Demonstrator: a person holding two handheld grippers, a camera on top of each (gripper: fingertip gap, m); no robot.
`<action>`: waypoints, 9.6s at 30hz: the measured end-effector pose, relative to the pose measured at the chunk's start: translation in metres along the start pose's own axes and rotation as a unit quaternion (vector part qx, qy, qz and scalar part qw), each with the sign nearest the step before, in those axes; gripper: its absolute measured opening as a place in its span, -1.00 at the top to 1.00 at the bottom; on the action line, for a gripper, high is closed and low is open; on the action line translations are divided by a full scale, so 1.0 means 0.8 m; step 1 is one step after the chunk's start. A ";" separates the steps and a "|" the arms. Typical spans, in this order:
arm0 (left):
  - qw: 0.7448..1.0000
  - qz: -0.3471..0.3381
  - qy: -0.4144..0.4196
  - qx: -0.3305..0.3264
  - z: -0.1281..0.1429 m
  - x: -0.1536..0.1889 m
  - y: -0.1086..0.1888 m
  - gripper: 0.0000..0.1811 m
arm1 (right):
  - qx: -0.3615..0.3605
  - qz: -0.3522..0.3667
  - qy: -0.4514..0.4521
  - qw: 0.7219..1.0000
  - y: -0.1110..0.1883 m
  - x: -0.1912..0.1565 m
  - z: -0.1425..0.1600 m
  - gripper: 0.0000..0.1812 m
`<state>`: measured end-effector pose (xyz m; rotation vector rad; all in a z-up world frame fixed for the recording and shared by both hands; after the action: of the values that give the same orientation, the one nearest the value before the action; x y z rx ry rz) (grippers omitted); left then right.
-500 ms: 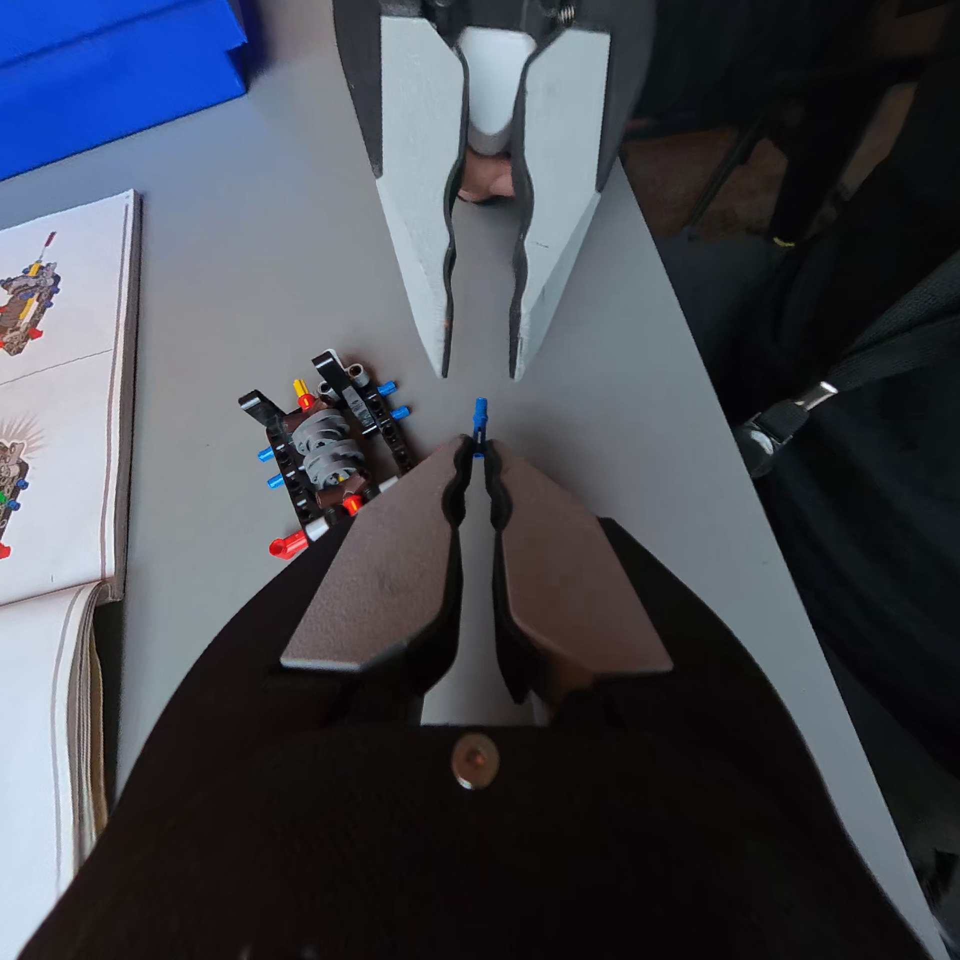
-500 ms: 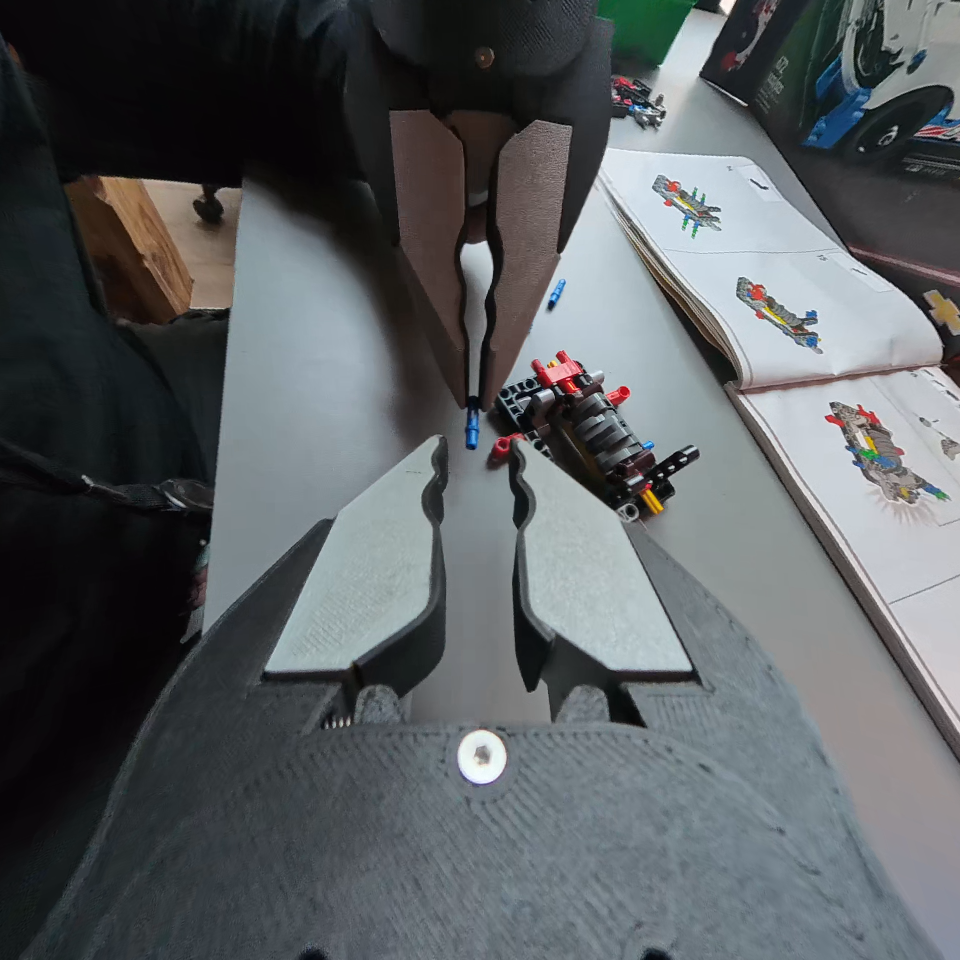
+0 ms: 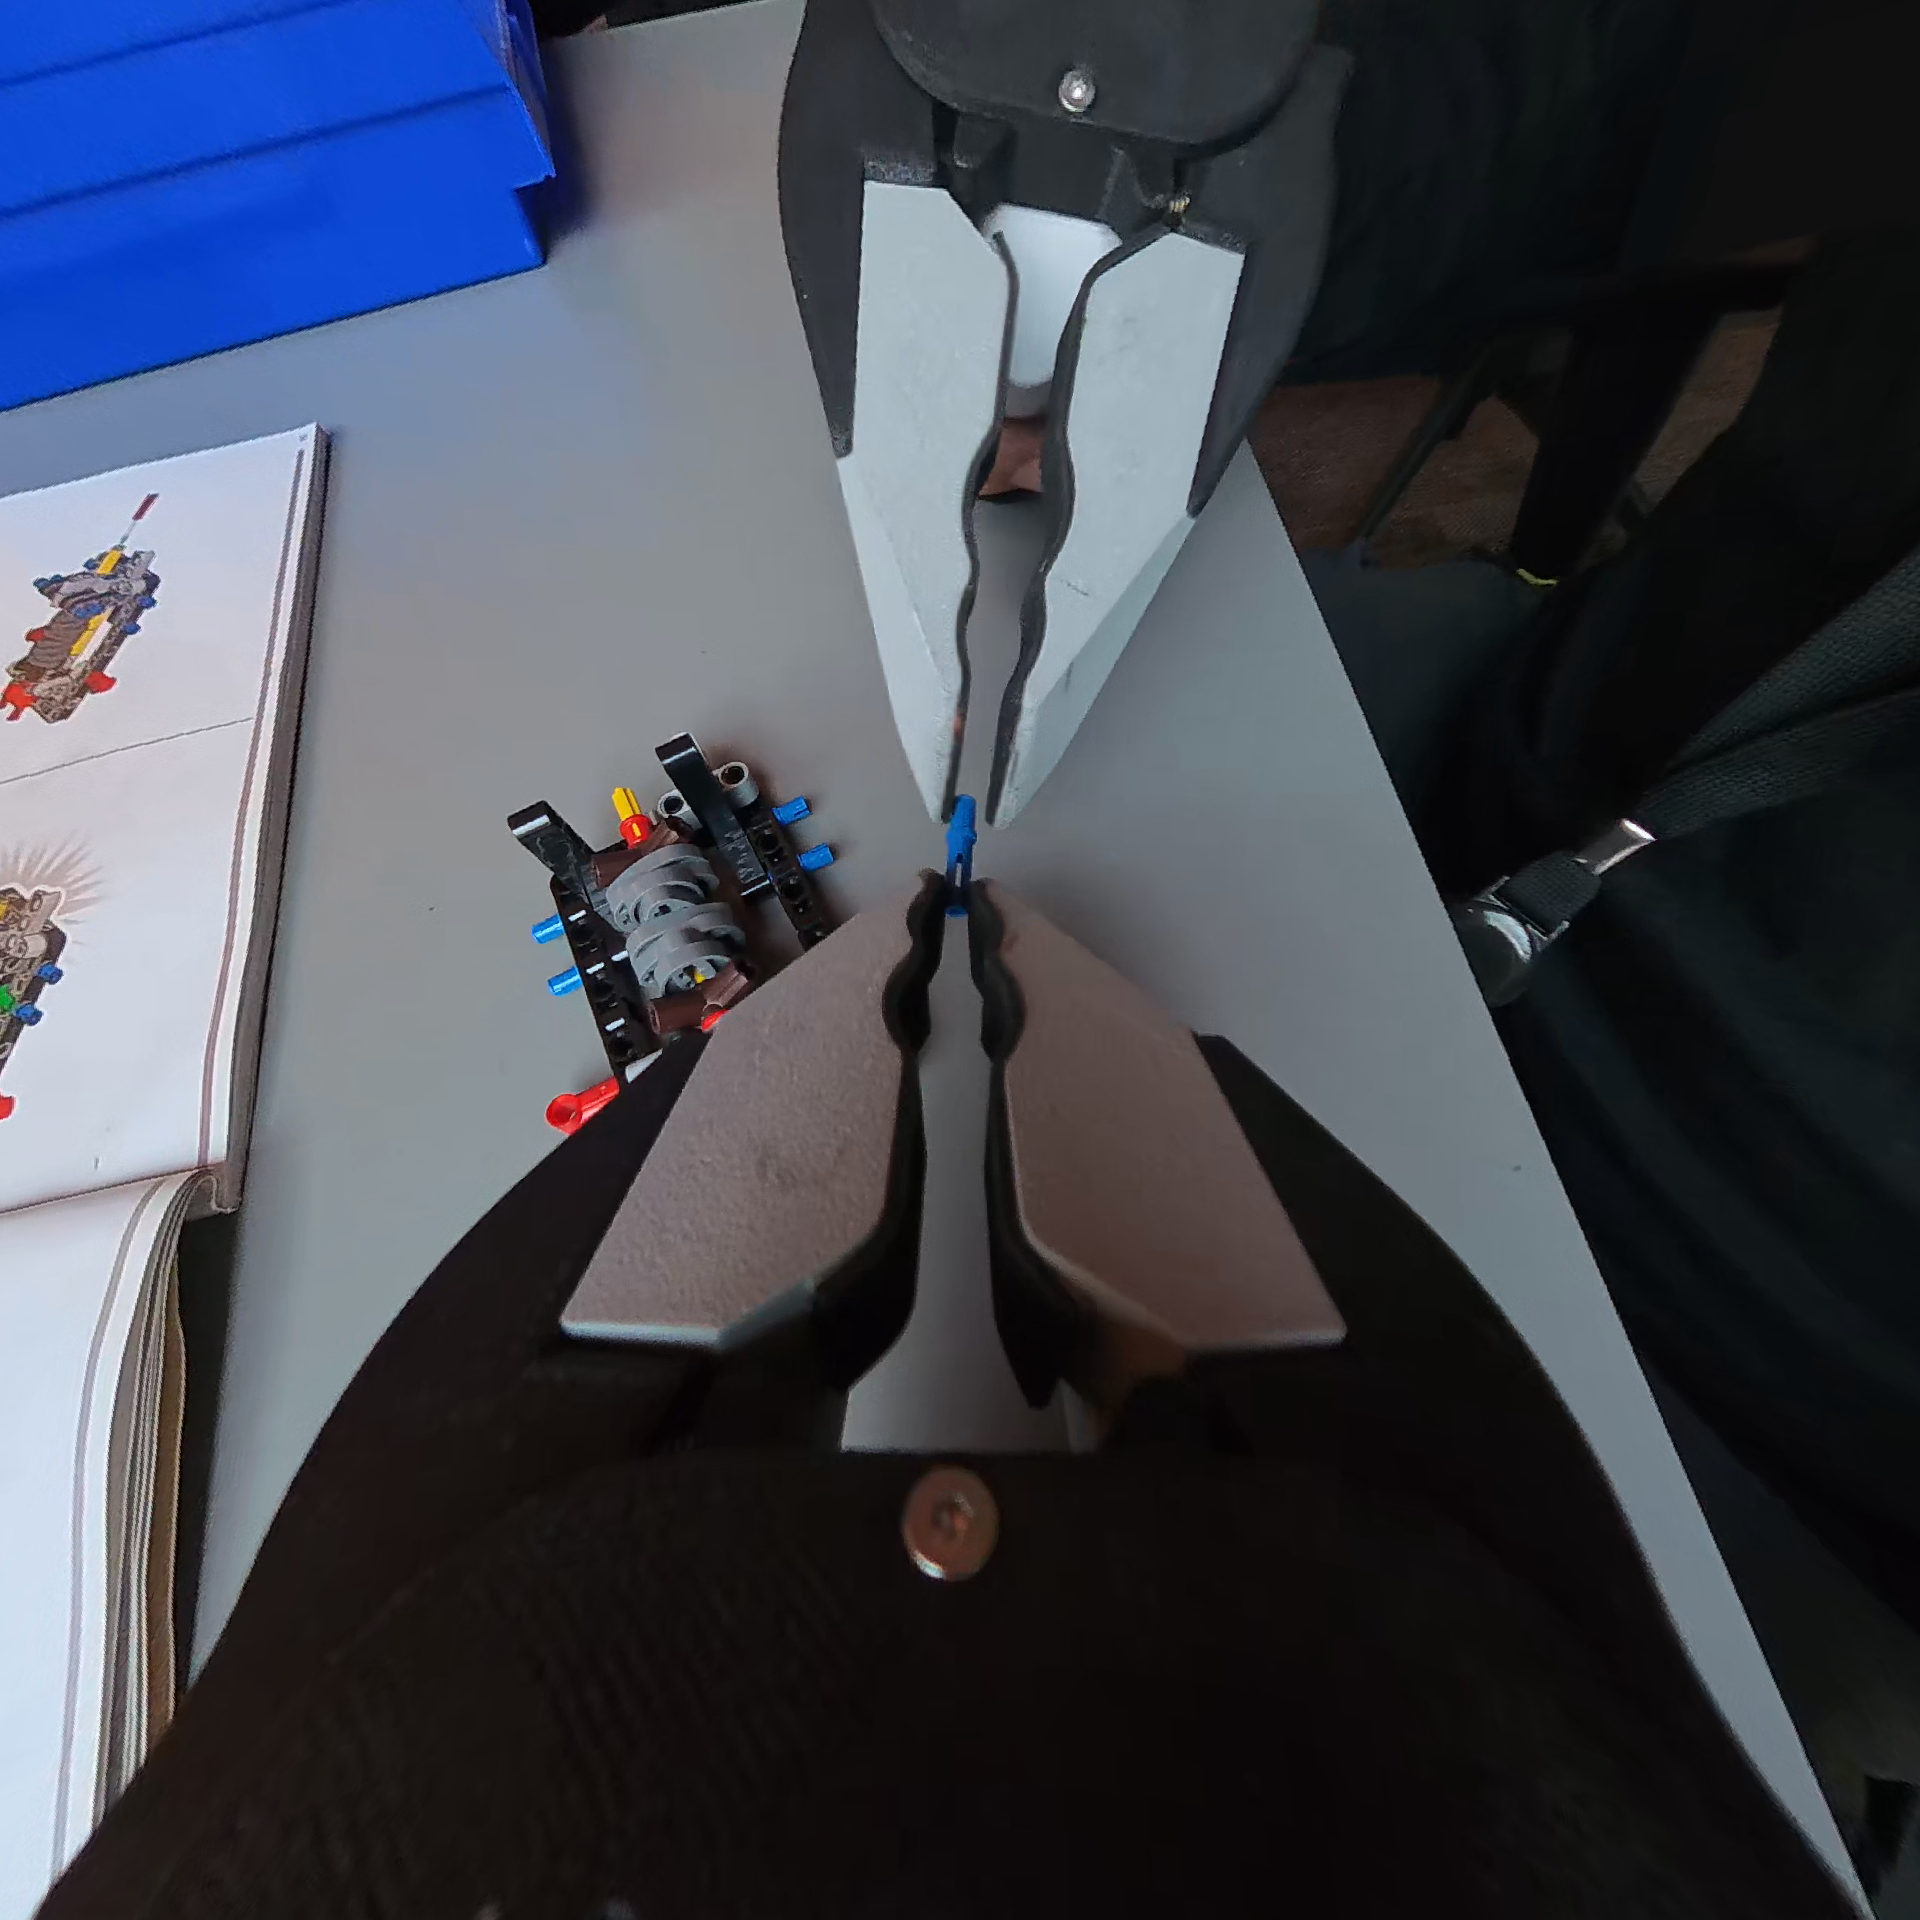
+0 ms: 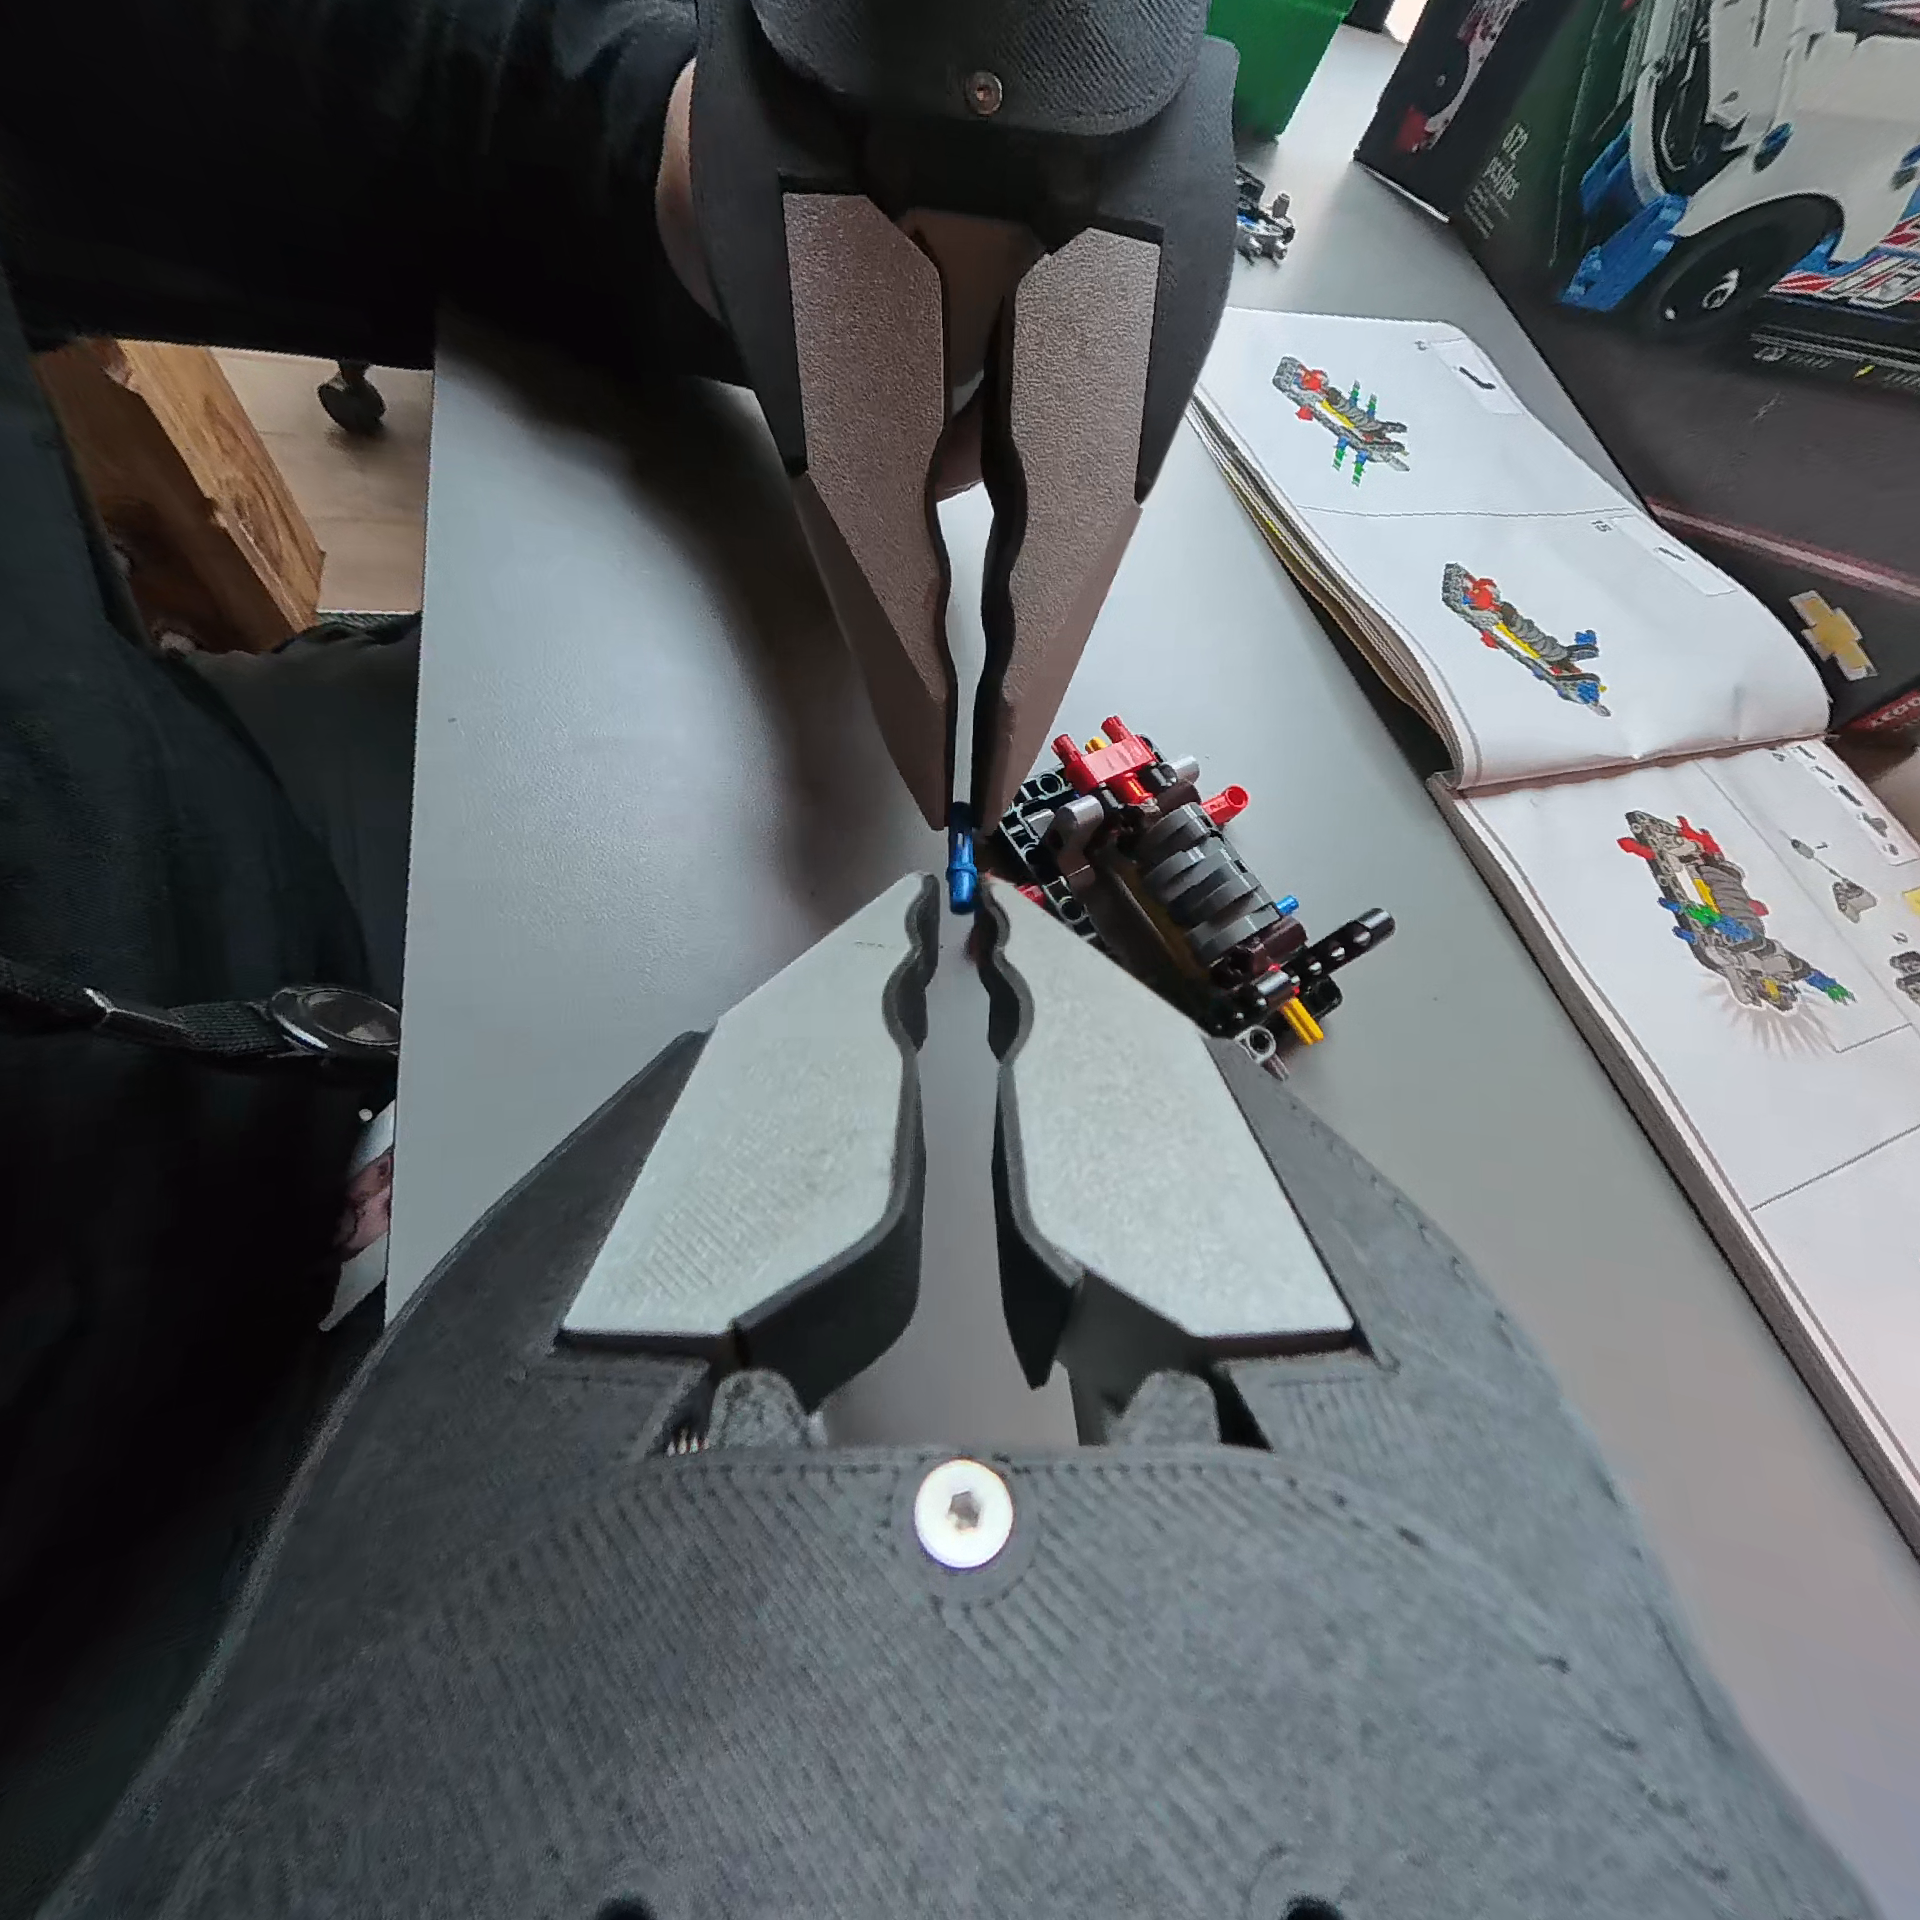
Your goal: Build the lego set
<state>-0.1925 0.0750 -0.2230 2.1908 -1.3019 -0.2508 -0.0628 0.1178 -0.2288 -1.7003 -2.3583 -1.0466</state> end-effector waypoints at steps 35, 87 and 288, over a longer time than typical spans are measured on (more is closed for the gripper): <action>0.954 -0.121 0.266 -0.064 0.020 -0.014 -0.001 0.53 | -0.063 0.096 -0.091 0.989 0.047 0.050 0.063 0.98; 0.958 -0.223 0.139 0.112 0.036 -0.010 0.058 1.00 | -0.010 0.056 -0.076 0.996 0.075 0.084 0.094 0.99; 0.999 -0.010 0.045 0.022 -0.068 -0.040 -0.072 0.99 | 0.073 -0.119 -0.098 0.985 0.064 0.077 0.069 1.00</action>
<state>-0.1429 0.1437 -0.2148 2.2263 -1.2472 -0.1301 -0.0252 0.2071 -0.2209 -1.5665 -2.7395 -0.7353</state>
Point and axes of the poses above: each gripper's, where its closed fingertips meet, y back along the fingers, z out of its underside, x = y × z across the jaws, the point moved 8 cm from there along y, back along the fingers, and after that the axes turned 14 degrees about y, right-handed, at the moved point
